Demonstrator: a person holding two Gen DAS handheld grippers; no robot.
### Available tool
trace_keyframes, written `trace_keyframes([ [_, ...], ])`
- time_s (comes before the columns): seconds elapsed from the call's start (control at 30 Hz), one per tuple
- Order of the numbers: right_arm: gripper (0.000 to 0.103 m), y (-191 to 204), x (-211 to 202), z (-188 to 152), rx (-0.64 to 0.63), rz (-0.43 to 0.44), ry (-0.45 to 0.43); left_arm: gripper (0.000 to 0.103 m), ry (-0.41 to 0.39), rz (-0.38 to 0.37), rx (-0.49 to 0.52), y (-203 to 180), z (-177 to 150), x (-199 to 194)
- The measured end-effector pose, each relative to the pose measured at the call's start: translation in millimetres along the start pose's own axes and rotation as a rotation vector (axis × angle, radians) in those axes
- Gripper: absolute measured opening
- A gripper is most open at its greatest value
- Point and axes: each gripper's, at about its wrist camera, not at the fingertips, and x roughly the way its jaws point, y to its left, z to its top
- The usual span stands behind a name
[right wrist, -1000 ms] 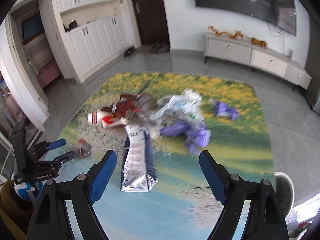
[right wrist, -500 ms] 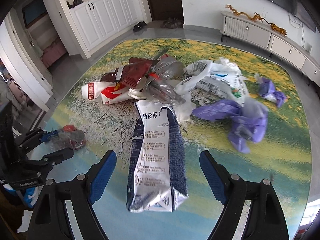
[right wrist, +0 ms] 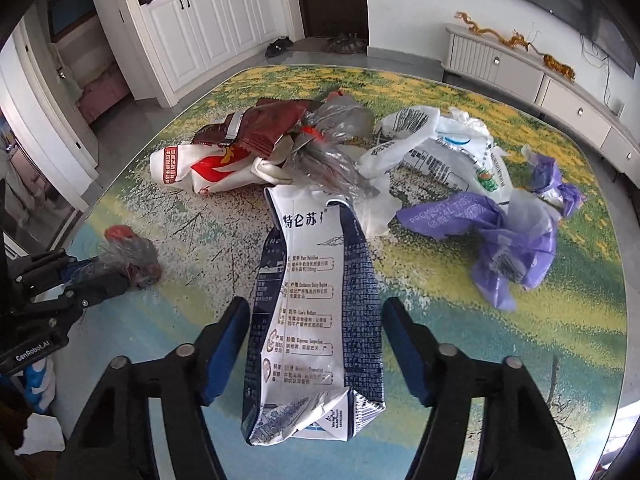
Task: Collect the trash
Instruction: 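Grasp the clear wrapper with the left tool while the right tool grasps the milk carton, then carry the wrapper and milk carton over the white bin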
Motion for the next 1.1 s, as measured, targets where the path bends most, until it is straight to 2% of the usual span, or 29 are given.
trace_keyframes([
  [0.17, 0.059, 1, -3, -4, -0.011, 0.015, -0.008, 0.011, 0.001, 0.003, -0.001, -2, -1, 0],
  [0.23, 0.051, 1, -7, -4, -0.011, 0.034, -0.02, 0.01, 0.002, 0.007, 0.002, -5, -2, -1],
  [0.27, 0.05, 1, -9, -4, -0.013, 0.032, -0.018, 0.01, 0.002, 0.01, 0.002, -5, -2, -1],
  [0.6, 0.048, -5, -26, -15, 0.002, 0.059, -0.034, 0.009, -0.011, 0.024, -0.018, -11, -6, -5],
  [0.9, 0.048, -9, -48, -22, 0.009, 0.107, -0.084, 0.008, -0.015, -0.024, -0.062, -18, -8, -13],
  [1.1, 0.048, -25, -67, -22, 0.04, 0.124, -0.145, 0.007, -0.038, -0.036, -0.051, -32, 3, -23],
])
